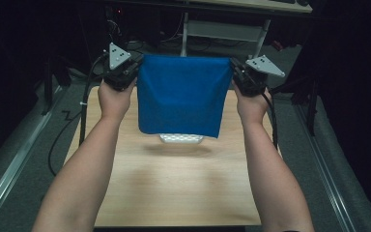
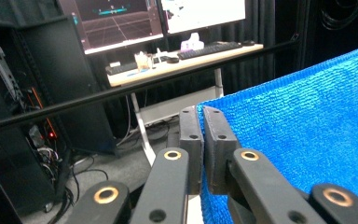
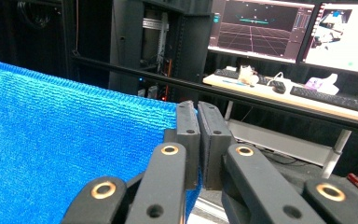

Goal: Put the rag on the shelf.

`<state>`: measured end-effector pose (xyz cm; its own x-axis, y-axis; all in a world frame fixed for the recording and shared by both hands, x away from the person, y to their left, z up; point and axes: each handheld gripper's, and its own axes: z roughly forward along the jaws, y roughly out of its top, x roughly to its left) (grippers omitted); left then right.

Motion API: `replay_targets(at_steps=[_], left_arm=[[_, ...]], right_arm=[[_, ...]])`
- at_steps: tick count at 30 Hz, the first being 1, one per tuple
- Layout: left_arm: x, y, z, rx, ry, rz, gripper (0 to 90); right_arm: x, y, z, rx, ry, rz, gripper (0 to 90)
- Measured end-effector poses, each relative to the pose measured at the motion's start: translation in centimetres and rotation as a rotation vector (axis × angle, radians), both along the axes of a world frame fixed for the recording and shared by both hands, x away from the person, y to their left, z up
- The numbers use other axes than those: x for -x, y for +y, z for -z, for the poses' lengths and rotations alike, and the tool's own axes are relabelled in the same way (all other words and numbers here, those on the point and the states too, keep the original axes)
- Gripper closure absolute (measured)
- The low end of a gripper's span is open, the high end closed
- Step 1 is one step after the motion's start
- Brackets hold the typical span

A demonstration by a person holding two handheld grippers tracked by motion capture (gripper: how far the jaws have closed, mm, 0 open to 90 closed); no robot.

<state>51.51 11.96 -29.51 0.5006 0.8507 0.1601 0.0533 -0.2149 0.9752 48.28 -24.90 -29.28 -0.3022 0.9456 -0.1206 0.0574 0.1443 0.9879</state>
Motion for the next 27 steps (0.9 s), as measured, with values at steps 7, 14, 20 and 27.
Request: replay_targets(at_steps=[7, 14, 20, 27], left_arm=[[-1.8, -0.3, 2.7, -0.041, 0.095, -0.003, 87.2], [-3.2, -0.8, 7.0, -0.096, 0.221, 0.007, 87.6], [-3.3, -0.6, 11.1, -0.107, 0.346, 0.040, 87.5], [-2.8, -0.6, 15.1, -0.106, 0.441, 0.079, 87.5]], right_arm=[[-1.5, 0.2, 1.6, 0.039, 0.062, 0.015, 88.8], [-3.5, 0.0, 5.3, 0.041, 0.177, 0.010, 88.8], [-4.1, -0.2, 8.9, 0.066, 0.274, -0.001, 88.8], [-3.7, -0.2, 13.4, 0.056, 0.377, -0.026, 88.7]])
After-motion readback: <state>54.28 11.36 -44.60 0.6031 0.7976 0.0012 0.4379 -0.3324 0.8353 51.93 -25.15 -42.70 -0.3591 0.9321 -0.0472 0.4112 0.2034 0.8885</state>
